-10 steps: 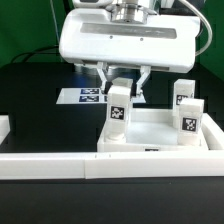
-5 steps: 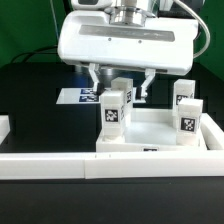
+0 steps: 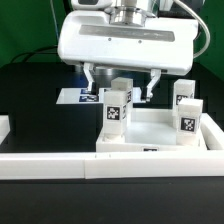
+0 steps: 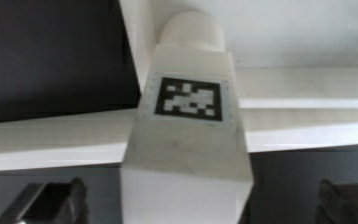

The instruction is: Assemble square table

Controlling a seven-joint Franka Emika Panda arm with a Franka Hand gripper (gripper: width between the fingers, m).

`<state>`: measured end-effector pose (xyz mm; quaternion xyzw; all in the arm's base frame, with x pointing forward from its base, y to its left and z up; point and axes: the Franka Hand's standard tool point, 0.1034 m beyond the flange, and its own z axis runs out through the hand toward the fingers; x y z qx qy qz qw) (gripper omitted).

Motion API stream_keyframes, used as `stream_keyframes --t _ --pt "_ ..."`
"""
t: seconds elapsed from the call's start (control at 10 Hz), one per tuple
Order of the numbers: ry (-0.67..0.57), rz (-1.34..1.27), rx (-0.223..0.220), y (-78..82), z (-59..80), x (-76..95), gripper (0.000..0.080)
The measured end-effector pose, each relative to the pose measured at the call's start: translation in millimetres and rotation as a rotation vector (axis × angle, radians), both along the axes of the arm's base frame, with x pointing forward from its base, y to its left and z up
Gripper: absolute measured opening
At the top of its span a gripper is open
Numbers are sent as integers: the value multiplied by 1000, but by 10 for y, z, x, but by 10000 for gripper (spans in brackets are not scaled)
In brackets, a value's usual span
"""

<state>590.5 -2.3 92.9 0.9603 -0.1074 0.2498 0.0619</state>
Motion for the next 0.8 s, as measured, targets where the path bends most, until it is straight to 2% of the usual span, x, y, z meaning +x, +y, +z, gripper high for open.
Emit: stream_keyframes --t 0.4,0.5,0.6,0.8 --pt "3 5 -3 -11 3 -1 649" --pt "32 20 -2 -146 89 -4 649" --pt "56 2 44 -213 228 2 649" --pt "118 9 105 -261 343 42 649"
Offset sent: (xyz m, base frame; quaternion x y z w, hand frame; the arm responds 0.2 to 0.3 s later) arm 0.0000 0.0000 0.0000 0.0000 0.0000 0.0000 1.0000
